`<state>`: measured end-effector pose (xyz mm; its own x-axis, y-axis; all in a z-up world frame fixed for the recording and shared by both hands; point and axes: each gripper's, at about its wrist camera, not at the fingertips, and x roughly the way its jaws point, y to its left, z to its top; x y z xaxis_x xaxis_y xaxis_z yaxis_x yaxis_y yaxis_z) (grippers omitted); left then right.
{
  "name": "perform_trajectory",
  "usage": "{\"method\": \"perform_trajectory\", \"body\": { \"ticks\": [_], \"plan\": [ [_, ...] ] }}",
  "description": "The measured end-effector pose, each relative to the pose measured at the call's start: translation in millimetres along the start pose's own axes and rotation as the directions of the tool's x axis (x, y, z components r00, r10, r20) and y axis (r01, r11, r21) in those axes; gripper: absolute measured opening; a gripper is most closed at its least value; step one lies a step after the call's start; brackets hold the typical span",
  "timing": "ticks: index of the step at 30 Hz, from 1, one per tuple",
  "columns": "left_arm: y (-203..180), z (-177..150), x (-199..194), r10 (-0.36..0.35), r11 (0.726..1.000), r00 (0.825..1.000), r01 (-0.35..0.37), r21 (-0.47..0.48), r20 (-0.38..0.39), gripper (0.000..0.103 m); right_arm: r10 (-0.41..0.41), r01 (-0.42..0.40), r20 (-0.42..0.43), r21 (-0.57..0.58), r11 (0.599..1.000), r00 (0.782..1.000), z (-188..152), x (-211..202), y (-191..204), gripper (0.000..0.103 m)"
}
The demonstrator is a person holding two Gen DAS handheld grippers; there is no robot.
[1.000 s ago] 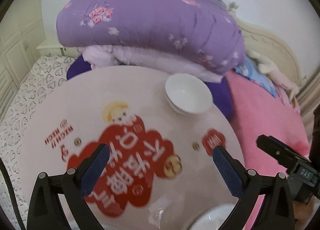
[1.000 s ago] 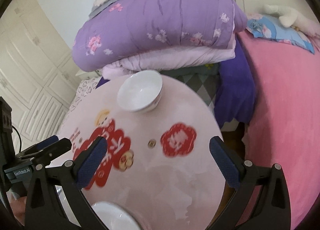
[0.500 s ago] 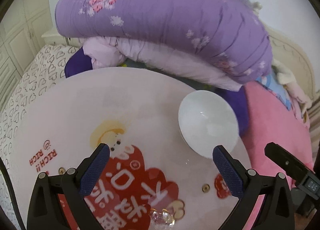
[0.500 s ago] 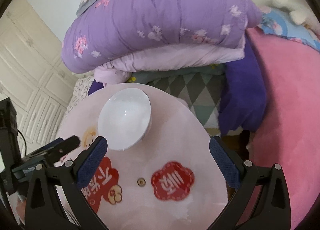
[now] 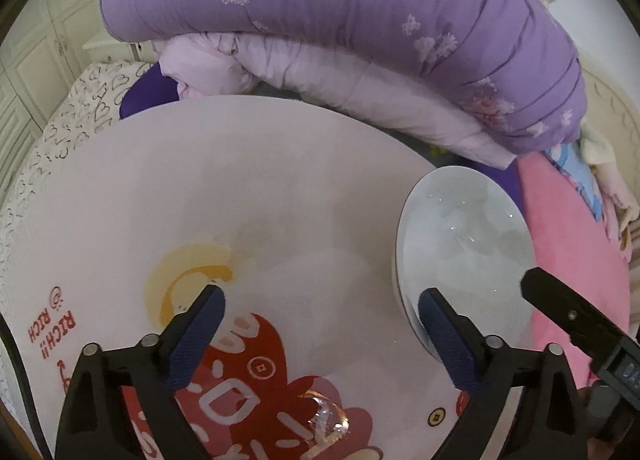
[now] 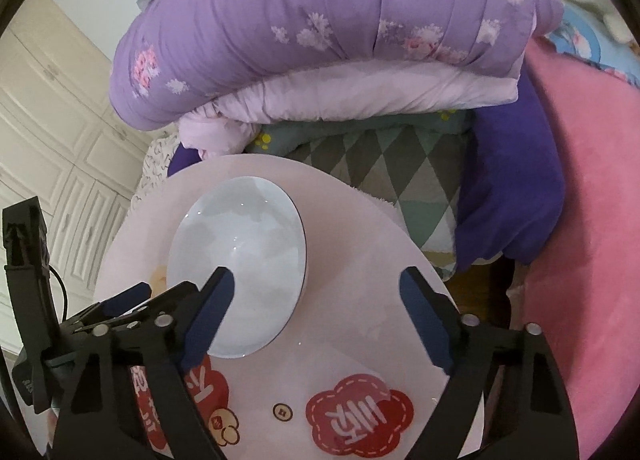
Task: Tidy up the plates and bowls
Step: 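Close the right gripper on the small white bowl rim, then lift the small bowl and carry it over the bowl stack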
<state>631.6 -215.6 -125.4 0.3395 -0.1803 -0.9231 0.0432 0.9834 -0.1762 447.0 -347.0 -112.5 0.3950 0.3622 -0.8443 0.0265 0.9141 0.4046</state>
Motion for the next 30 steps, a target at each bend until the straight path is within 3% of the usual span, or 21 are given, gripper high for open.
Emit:
{"method": "perform_trajectory", "body": {
  "ticks": [6, 8, 9, 10, 11, 12, 14, 30],
  "plan": [
    [1.3, 1.5, 10.9, -0.094, 0.996, 0.995, 0.093, -0.011, -0.031, 0.061, 0.006, -0.006, -0.025, 0.003, 1.000, 1.000, 0.9, 10.5, 3.5, 0.053],
    [0.7, 3.8, 13.3, -0.116, 0.993, 0.993, 0.116, -0.009, -0.034, 0.044, 0.018, -0.018, -0.035, -0.001, 1.000, 0.999, -0.3, 13.6, 7.0, 0.040],
    [-0.5, 4.7, 14.4, -0.127, 0.992, 0.991, 0.127, -0.006, -0.038, 0.038, 0.019, -0.019, -0.040, -0.005, 1.000, 0.999, -1.0, 15.2, 8.8, 0.028],
    [-1.5, 4.6, 15.1, -0.138, 0.990, 0.989, 0.138, -0.002, -0.043, 0.025, 0.022, -0.022, -0.045, -0.011, 1.000, 0.999, -2.1, 16.7, 11.2, 0.018],
    [-4.8, 5.8, 17.8, -0.157, 0.987, 0.986, 0.158, 0.004, -0.056, 0.015, 0.027, -0.027, -0.047, -0.012, 1.000, 0.999, -2.9, 17.5, 13.3, 0.015],
    [-6.6, 4.1, 17.3, -0.161, 0.987, 0.985, 0.162, 0.010, -0.059, 0.011, 0.021, -0.022, -0.043, -0.015, 1.000, 0.999, -3.5, 17.5, 15.2, 0.012],
    [-10.9, 3.2, 16.5, -0.141, 0.990, 0.989, 0.142, 0.026, -0.054, 0.011, -0.009, 0.009, -0.031, -0.024, 1.000, 0.999, -5.0, 16.6, 19.6, 0.011],
    [0.4, -27.3, -27.4, -0.164, 0.986, 0.986, 0.165, 0.028, -0.038, 0.010, -0.009, 0.008, -0.020, -0.025, 1.000, 1.000, -23.8, -8.6, 32.2, 0.011]
  ]
}}
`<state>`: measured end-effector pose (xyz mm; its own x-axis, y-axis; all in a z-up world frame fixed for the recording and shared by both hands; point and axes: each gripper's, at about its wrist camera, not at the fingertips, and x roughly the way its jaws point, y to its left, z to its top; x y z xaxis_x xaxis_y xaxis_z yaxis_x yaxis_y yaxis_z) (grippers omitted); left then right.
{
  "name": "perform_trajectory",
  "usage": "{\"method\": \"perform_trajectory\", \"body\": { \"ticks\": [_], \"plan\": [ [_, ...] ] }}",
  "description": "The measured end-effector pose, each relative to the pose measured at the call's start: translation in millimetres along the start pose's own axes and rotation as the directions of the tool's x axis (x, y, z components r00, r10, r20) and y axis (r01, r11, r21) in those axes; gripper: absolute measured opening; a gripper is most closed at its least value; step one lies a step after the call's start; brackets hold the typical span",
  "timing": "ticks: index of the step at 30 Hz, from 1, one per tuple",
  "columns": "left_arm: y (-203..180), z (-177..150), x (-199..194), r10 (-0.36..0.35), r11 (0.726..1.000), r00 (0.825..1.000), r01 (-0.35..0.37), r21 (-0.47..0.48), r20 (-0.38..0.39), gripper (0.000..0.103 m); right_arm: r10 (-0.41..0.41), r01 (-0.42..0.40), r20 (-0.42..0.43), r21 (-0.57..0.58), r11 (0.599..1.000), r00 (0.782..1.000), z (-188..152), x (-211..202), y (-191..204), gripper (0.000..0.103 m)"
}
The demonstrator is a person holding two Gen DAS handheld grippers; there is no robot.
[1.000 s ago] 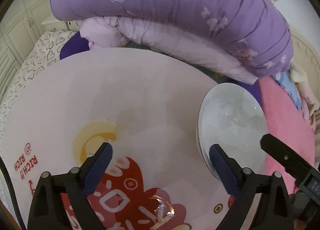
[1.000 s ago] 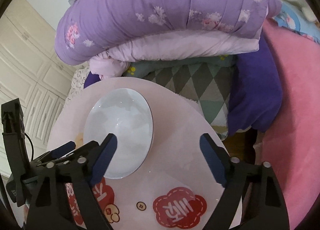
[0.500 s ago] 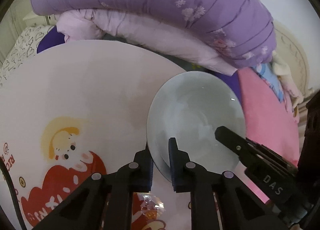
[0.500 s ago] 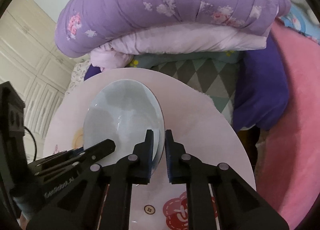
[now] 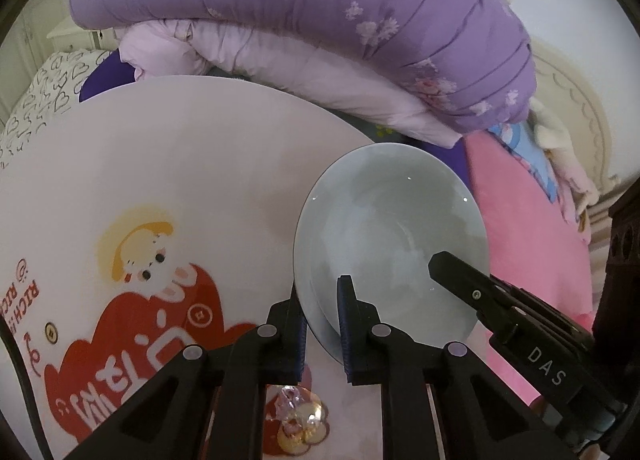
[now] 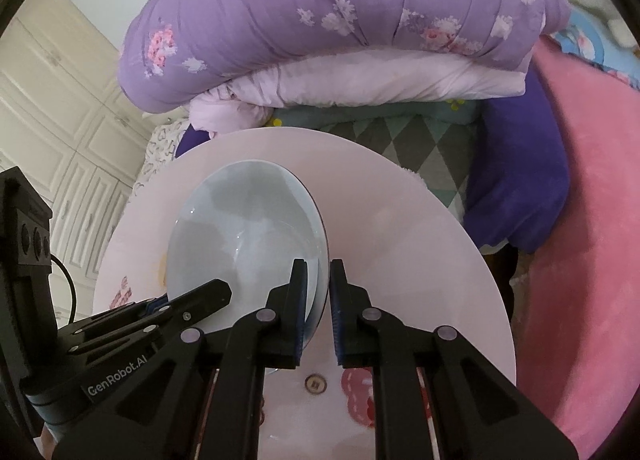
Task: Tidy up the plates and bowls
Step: 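Lift the small bowl and carry it over the bowl stack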
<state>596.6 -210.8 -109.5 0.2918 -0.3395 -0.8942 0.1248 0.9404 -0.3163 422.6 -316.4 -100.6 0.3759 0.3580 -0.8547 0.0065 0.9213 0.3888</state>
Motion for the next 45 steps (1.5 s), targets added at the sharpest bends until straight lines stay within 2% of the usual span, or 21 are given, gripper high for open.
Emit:
{"method": "perform_trajectory", "body": {
  "ticks": [10, 27, 35, 45],
  "plan": [
    [-14.2, -34.2, -65.7, -0.015, 0.998, 0.999, 0.013, 0.061, 0.037, 0.011, 0.006, -0.005, 0.048, -0.033, 0.999, 0.999, -25.3, -52.6, 18.9, 0.011],
    [-38.0, -126.5, -184.9, -0.081, 0.978, 0.994, 0.066, 0.196, 0.071, 0.013, 0.007, 0.006, 0.144, -0.090, 0.996, 0.990, -98.5, -150.5, 44.7, 0.011],
    [-38.5, -166.5, -215.5, -0.101, 0.965, 0.994, 0.087, 0.246, 0.046, 0.014, 0.015, 0.002, 0.146, -0.121, 0.993, 0.989, -132.8, -171.8, 51.8, 0.012],
    [-45.4, -201.7, -223.5, -0.073, 0.948, 0.997, 0.075, 0.310, -0.017, 0.016, 0.028, -0.015, 0.090, -0.144, 0.989, 0.996, -169.2, -173.2, 50.6, 0.012]
  ]
}}
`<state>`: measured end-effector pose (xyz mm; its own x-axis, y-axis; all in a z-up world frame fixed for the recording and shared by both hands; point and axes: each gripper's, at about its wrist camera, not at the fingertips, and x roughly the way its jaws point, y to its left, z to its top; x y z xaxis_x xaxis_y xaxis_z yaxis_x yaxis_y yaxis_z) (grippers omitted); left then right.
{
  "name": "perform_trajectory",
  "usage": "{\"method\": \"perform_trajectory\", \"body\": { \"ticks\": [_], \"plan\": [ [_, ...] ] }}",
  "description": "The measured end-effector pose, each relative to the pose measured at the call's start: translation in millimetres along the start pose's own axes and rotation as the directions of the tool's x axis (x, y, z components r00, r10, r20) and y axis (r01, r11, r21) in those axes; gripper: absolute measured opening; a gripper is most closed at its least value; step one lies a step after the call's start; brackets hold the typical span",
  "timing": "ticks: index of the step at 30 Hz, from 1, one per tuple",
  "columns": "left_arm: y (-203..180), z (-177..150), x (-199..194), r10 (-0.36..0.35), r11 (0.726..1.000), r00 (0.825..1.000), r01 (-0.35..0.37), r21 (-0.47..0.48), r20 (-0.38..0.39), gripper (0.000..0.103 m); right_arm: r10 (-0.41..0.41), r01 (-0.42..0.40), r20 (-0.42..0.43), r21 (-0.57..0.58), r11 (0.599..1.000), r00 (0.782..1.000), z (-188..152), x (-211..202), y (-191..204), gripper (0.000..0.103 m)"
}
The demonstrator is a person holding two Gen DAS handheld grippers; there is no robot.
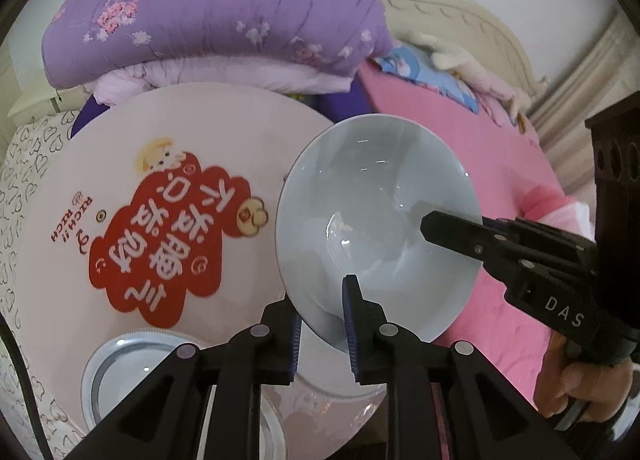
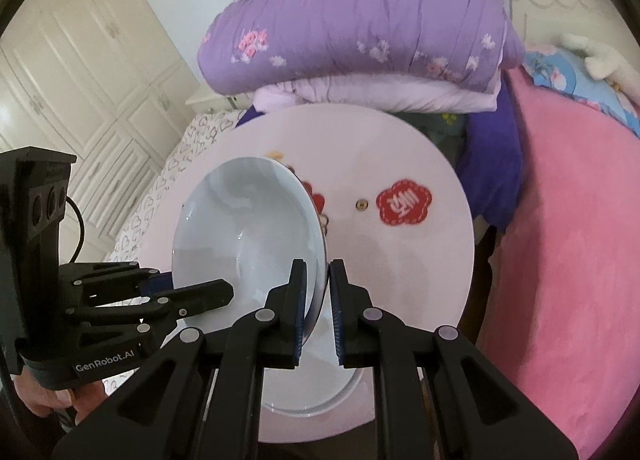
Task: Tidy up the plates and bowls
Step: 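Lift the small bowl and carry it over the bowl stack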
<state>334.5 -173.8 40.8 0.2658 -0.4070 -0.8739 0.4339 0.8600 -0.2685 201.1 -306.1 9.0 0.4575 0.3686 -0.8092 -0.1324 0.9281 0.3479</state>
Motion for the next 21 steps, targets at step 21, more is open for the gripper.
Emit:
{"method": "perform_trajectory", "body": {
  "ticks": [21],
  "plan": [
    [-19.9, -27.6, 39.7, 0.017, 0.999, 0.985, -0.009, 0.047, -0.172, 0.018, 0.028, -0.027, -0.170, 0.003, 1.000, 0.985, -48.4, 25.3, -9.7, 0.014]
  ]
}}
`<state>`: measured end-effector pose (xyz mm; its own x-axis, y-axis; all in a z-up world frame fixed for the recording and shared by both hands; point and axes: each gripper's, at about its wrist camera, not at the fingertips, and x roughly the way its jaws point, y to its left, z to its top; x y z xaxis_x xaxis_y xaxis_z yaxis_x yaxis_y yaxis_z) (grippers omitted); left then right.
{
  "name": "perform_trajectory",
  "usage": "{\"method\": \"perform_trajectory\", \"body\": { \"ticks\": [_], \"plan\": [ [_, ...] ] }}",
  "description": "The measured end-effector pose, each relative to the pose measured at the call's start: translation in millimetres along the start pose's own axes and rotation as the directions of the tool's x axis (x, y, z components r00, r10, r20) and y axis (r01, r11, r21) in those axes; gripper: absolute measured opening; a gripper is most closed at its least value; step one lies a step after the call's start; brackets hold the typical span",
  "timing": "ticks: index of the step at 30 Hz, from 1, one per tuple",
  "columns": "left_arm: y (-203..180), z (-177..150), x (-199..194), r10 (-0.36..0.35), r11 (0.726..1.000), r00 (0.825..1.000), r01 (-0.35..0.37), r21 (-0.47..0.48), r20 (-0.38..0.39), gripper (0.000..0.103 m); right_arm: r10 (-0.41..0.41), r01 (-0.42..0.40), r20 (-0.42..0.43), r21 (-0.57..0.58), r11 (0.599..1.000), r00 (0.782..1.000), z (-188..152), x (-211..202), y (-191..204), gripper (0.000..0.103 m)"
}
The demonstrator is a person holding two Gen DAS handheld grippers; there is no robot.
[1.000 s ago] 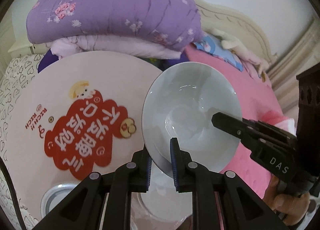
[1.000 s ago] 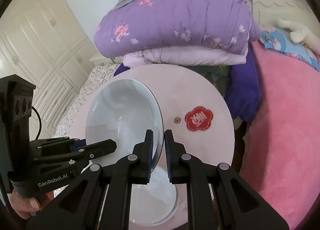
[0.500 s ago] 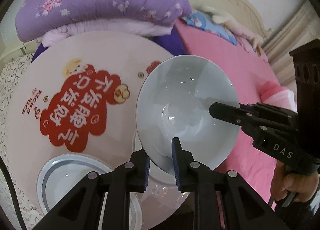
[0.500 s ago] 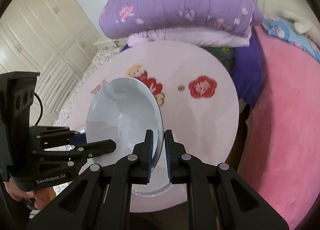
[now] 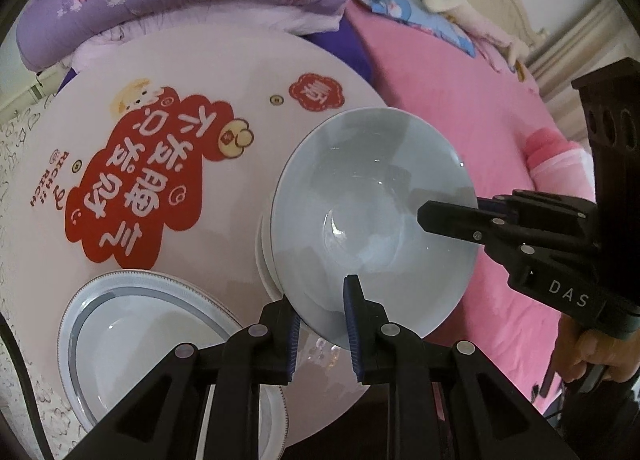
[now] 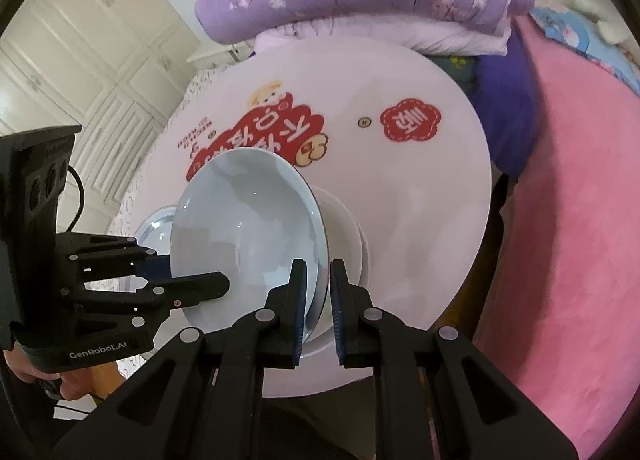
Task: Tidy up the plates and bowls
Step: 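Lift the small bowl and carry it over the bowl stack, then lower the small bowl into the stack and open the right gripper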
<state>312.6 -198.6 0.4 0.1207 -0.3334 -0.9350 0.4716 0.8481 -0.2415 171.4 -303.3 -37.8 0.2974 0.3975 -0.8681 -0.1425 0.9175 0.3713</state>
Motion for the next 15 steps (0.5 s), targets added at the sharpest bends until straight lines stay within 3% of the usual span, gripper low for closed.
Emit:
{"method": "perform_trajectory", "body": {
  "ticks": [8, 12, 15],
  "plan": [
    [-5.2, 0.2, 3.1, 0.050, 0.998, 0.999, -0.050, 0.038, 0.005, 0.021, -0.017, 0.016, -0.019, -0.018, 1.000, 1.000, -0.5, 2.8, 0.9, 0.015],
    [-6.2, -2.2, 3.0, 0.080, 0.995, 0.997, -0.081, 0.057, 0.018, 0.036, -0.023, 0.023, -0.026, -0.013, 1.000, 0.999, -0.9, 5.3, -2.3, 0.015],
    [-5.1, -3.5, 5.5, 0.077, 0.995, 0.997, -0.078, 0.060, 0.013, 0.037, -0.023, 0.022, -0.026, -0.019, 1.000, 0.999, -1.6, 4.7, -1.0, 0.015]
  ]
}}
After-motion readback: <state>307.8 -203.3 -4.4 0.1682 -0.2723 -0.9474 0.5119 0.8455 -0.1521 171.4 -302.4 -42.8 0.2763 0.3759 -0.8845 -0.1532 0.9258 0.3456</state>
